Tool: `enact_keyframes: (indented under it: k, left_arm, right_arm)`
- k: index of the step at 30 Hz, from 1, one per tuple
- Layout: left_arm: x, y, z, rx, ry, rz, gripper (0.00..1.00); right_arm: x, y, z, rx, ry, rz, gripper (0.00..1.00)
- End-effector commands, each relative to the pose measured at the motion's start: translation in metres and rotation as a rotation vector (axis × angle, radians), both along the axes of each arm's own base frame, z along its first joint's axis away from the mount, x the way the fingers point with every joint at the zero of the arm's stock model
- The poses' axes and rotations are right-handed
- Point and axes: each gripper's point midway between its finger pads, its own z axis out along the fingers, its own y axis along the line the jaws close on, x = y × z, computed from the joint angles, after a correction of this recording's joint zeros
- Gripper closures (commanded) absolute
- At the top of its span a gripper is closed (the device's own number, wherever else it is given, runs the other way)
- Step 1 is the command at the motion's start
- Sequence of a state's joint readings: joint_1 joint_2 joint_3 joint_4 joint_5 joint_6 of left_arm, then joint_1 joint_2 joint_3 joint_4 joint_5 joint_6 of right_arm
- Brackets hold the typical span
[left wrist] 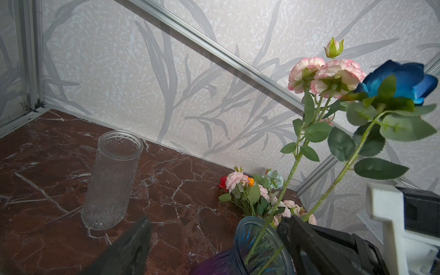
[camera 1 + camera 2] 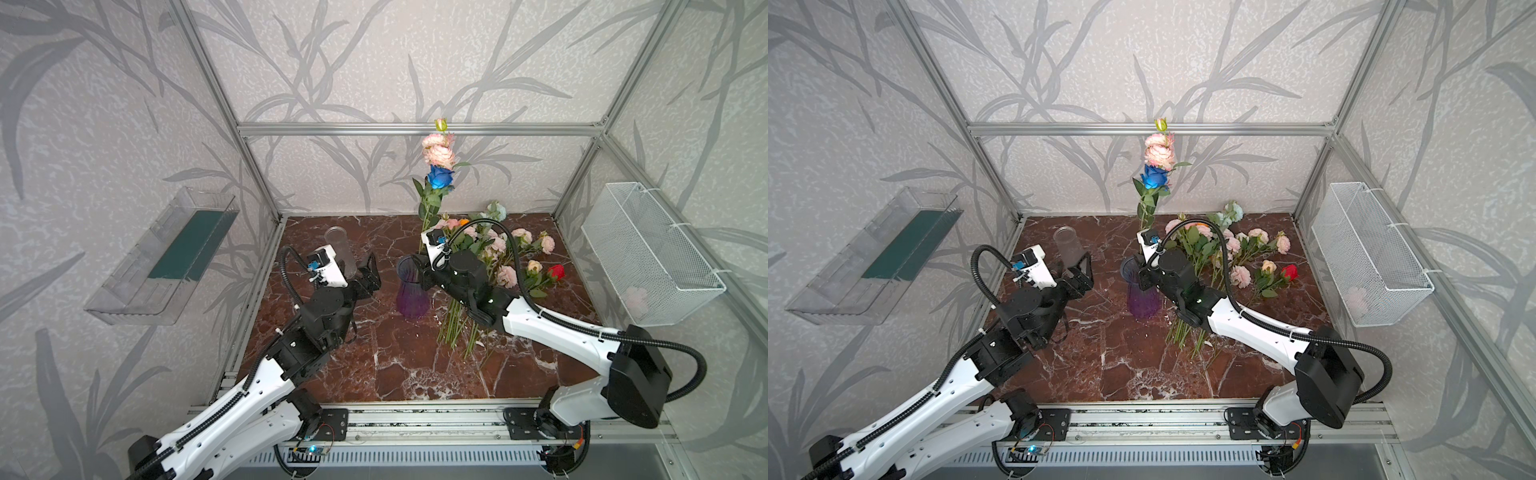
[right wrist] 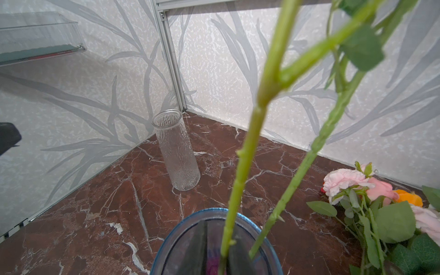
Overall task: Arrange the flowers into the vase
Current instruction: 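Carry the blue rose over the purple vase and lower its stem in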
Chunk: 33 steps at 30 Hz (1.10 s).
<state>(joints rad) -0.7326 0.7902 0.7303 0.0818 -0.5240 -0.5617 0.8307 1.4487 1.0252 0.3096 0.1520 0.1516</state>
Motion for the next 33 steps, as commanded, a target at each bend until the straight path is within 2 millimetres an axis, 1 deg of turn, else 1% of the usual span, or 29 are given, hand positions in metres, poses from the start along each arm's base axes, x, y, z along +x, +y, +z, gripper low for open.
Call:
enact_keyframes:
  k: [1, 3, 5, 8, 11, 16, 19, 21, 22, 24, 28, 33]
  left_arm:
    - [0.001, 0.001, 0.002, -0.027, 0.000, 0.005, 0.10]
    - [0.001, 0.001, 0.002, -0.026, 0.003, 0.004, 0.10]
    - [0.001, 0.001, 0.001, -0.027, 0.004, 0.003, 0.10]
    - [0.001, 0.000, 0.002, -0.029, 0.004, 0.000, 0.10]
    - [0.002, -0.002, 0.001, -0.029, 0.008, -0.006, 0.10]
    - [0.003, -0.003, 0.000, -0.027, 0.015, -0.012, 0.10]
    - [0.003, -0.005, -0.001, -0.025, 0.019, -0.018, 0.10]
    - [0.003, -0.005, -0.001, -0.025, 0.021, -0.022, 0.10]
    - [0.004, -0.006, -0.001, -0.025, 0.023, -0.023, 0.10]
    - [0.003, -0.007, -0.001, -0.028, 0.024, -0.028, 0.11]
    - [0.003, -0.008, -0.001, -0.032, 0.026, -0.036, 0.11]
    - [0.003, -0.008, 0.000, -0.036, 0.024, -0.038, 0.11]
  right_arm:
    - [-0.006, -0.003, 0.019, 0.046, -0.032, -0.007, 0.81]
    - [-0.007, -0.004, 0.020, 0.047, -0.032, -0.009, 0.80]
    - [-0.008, -0.005, 0.021, 0.045, -0.030, -0.015, 0.76]
    - [-0.005, -0.010, 0.024, 0.037, -0.019, -0.051, 0.67]
    - [-0.001, -0.017, 0.025, 0.010, 0.022, -0.104, 0.61]
    - [0.001, -0.018, 0.026, -0.056, 0.121, -0.126, 0.55]
    - [-0.001, -0.019, 0.027, -0.096, 0.189, -0.137, 0.48]
    - [-0.002, -0.023, 0.024, -0.136, 0.243, -0.152, 0.46]
    - [-0.004, -0.024, 0.022, -0.161, 0.268, -0.153, 0.44]
    - [-0.006, -0.024, 0.019, -0.202, 0.303, -0.147, 0.43]
    - [-0.011, -0.023, 0.006, -0.262, 0.345, -0.129, 0.42]
    - [-0.019, -0.022, 0.002, -0.230, 0.337, -0.111, 0.45]
